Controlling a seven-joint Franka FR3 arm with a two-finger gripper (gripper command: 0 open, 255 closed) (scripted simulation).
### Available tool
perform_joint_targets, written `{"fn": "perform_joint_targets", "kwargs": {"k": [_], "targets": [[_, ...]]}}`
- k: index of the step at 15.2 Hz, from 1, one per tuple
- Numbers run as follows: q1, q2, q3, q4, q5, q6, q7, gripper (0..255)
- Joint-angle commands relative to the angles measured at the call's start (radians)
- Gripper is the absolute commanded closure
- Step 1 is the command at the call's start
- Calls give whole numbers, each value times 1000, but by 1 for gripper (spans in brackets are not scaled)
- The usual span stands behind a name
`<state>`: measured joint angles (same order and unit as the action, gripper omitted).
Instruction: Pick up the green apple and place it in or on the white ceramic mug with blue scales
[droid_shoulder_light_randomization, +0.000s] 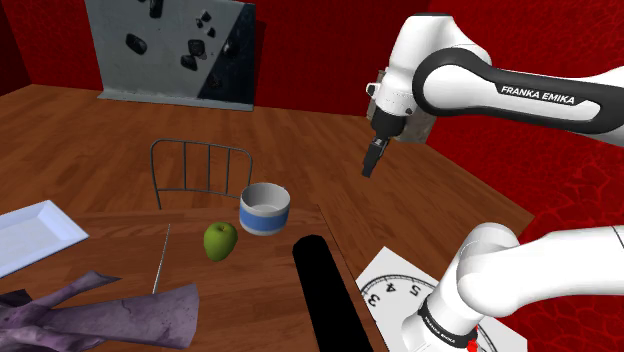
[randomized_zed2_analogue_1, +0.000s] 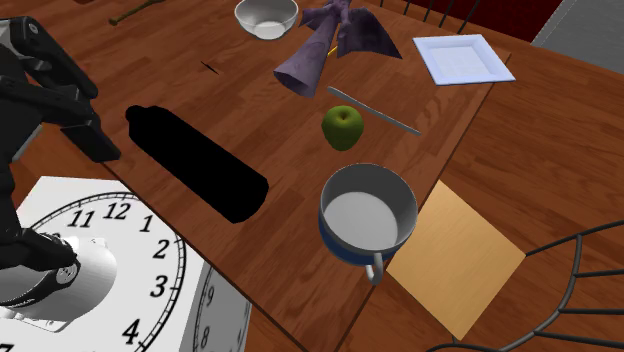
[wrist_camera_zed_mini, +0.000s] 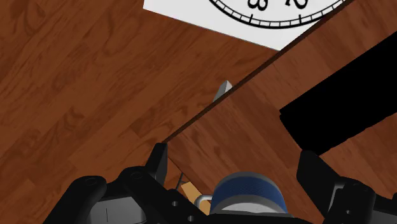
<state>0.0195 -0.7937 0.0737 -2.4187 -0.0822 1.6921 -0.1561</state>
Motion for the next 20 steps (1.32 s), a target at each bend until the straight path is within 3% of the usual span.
{"fn": "perform_joint_targets", "kwargs": {"k": [1, 11, 20], "targets": [[0, 0, 0, 0, 0, 0, 0, 0], [25, 330, 166, 133, 57, 132, 206, 0], [40, 678, 288, 359, 11, 188, 401, 0]]}}
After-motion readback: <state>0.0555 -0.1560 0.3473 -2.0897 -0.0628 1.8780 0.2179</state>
